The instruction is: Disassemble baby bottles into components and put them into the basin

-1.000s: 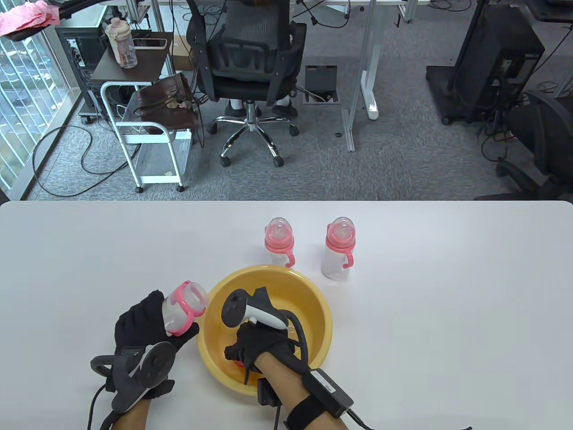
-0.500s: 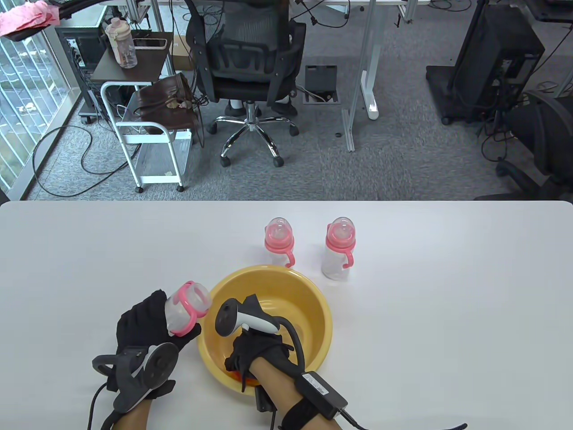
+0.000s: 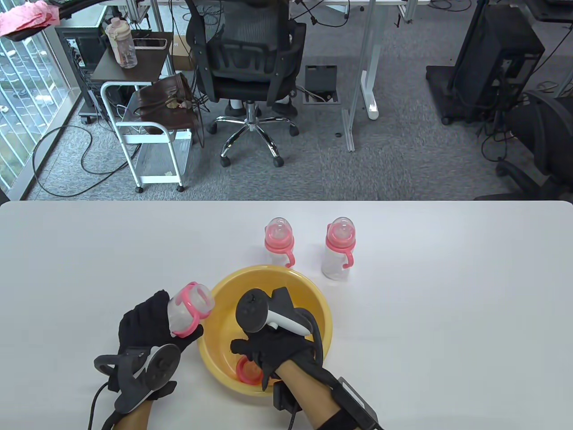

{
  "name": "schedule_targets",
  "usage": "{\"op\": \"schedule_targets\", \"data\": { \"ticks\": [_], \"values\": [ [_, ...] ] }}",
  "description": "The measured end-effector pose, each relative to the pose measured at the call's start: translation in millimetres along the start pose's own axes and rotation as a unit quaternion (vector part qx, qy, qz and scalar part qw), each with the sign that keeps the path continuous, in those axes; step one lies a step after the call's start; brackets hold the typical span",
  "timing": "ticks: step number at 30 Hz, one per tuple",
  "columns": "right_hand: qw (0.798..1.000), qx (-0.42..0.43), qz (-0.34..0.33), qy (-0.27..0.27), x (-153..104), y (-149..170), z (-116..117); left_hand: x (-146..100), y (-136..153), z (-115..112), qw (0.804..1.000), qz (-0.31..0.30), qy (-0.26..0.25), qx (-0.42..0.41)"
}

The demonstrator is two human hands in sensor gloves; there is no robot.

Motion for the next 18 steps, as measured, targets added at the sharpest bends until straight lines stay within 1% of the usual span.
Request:
{"op": "schedule_targets", "data": {
  "ticks": [1,2,3,5,6,7,10,14,18],
  "values": [
    [0.999,0.012,-0.019,0.033,-3.6,-1.2,-4.6,-0.3,-1.0,0.5,1.0,-0.002,-0.001,0.001],
    [0.995,0.037,-0.058,0.075,-8.9,-3.1,-10.8,-1.0,-2.7,1.1,1.0,-0.008,-0.002,0.003],
    [0.989,0.062,-0.09,0.104,-14.0,-4.2,-15.0,-1.9,-5.1,1.9,1.0,-0.017,-0.003,0.004],
    [0.976,0.095,-0.128,0.146,-20.6,-5.3,-19.1,-3.2,-9.3,3.6,1.0,-0.03,-0.007,0.008],
    [0.972,0.107,-0.137,0.158,-23.2,-5.4,-19.2,-4.0,-11.4,4.5,0.999,-0.039,-0.007,0.01],
    [0.965,0.117,-0.159,0.173,-23.6,-7.1,-19.6,-5.0,-14.9,5.3,0.998,-0.059,-0.006,0.012],
    [0.963,0.104,-0.178,0.174,-24.9,-9.5,-17.1,-8.7,-23.8,5.7,0.994,-0.108,-0.011,0.022],
    [0.968,0.058,-0.201,0.137,-26.0,-13.8,-9.7,-11.7,-31.0,5.6,0.99,-0.138,-0.003,0.019],
    [0.962,0.021,-0.225,0.151,-29.2,-16.0,-8.6,-15.2,-34.4,8.5,0.988,-0.153,-0.006,0.01]
  ]
}}
Point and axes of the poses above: the tracker on the back of each hand, its own y axis roughly to the little-finger side, its own x axis roughly from the wrist to the fingertips, z = x × y, the point moved 1 cm from there along x, roughly from the wrist to the fingertips, and after that the axes turned 14 degrees about y, right-handed, at the moved point
